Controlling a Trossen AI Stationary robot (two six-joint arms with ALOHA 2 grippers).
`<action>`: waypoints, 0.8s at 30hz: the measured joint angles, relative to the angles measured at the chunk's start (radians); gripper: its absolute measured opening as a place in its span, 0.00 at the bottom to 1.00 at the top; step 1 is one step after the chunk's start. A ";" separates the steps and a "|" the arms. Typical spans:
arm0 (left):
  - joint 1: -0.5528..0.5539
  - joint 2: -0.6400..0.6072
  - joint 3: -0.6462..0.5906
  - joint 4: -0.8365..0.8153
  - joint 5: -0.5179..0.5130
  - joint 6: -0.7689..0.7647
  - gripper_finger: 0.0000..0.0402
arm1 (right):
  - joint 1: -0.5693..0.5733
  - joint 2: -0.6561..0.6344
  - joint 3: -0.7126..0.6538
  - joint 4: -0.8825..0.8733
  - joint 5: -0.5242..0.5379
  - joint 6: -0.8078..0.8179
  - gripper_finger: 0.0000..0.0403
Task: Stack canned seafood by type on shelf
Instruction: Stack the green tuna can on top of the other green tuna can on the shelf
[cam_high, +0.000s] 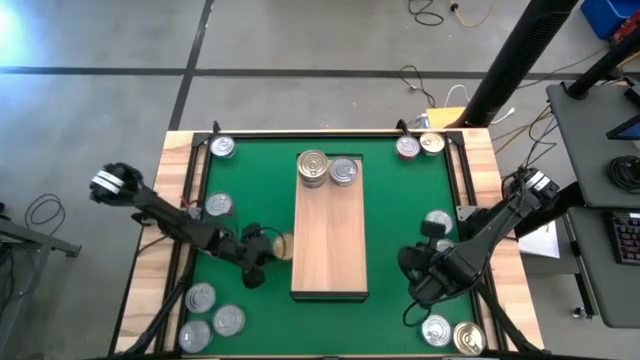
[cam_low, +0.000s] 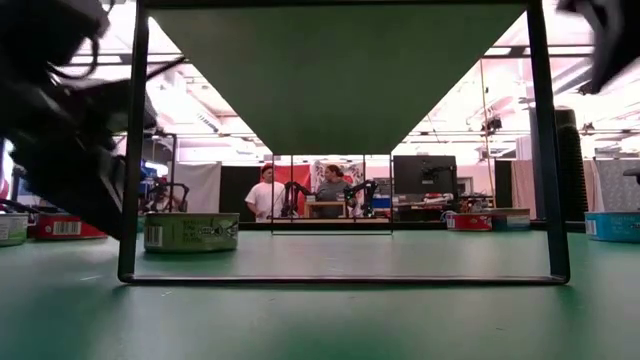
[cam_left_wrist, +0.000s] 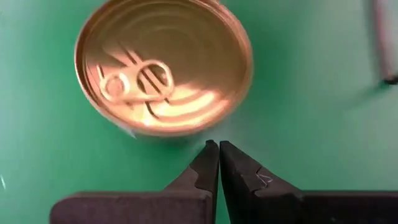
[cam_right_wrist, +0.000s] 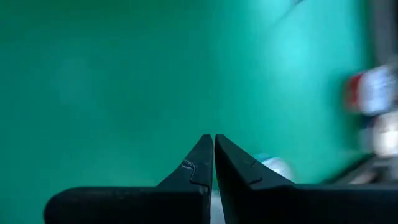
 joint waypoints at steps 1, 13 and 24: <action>0.010 0.043 0.010 0.024 -0.016 0.030 0.00 | 0.000 -0.013 -0.045 0.062 -0.033 -0.017 0.02; 0.107 0.321 0.360 -0.007 -0.013 0.381 0.00 | -0.140 -0.159 -0.496 0.731 -0.113 -0.209 0.02; 0.135 0.158 0.217 -0.143 -0.177 0.229 0.00 | -0.226 -0.222 -0.656 0.912 -0.080 -0.303 0.02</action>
